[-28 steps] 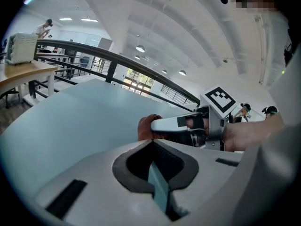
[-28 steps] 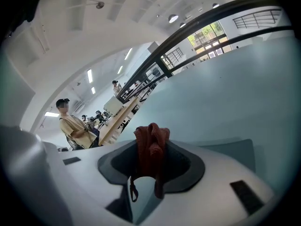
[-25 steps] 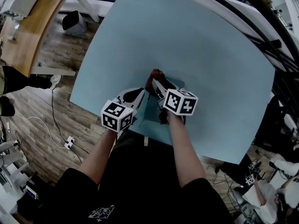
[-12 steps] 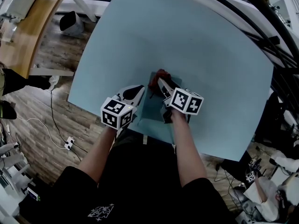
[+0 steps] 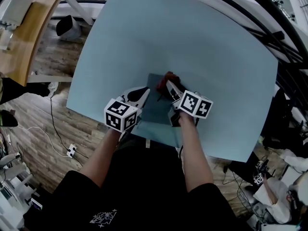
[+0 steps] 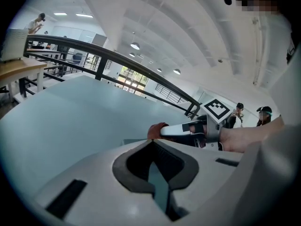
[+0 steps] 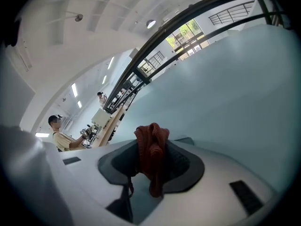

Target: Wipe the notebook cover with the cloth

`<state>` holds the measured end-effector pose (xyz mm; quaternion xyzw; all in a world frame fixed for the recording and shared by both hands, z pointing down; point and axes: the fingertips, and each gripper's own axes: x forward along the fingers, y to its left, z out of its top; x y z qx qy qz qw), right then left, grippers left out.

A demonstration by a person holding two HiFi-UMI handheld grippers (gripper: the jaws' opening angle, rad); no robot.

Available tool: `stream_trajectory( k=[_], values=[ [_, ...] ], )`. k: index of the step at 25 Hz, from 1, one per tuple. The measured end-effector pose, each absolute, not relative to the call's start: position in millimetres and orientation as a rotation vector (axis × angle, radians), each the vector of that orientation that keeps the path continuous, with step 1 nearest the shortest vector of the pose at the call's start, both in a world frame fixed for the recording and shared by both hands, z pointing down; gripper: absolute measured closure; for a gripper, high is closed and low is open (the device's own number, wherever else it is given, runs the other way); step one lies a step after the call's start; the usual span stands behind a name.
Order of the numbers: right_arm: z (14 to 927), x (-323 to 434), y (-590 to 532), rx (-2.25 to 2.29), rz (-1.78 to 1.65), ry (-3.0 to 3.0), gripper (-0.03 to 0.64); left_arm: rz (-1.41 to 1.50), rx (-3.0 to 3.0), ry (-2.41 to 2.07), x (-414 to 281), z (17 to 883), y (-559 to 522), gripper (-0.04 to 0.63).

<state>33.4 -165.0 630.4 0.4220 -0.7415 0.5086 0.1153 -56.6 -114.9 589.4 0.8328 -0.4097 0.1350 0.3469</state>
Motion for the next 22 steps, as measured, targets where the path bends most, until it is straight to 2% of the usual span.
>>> stream_trajectory(
  k=[22],
  values=[
    [632,102,-157,1.376,1.526,-2.120,0.472,0.364,2.185,-1.003,-25,587,-115,0.588]
  ],
)
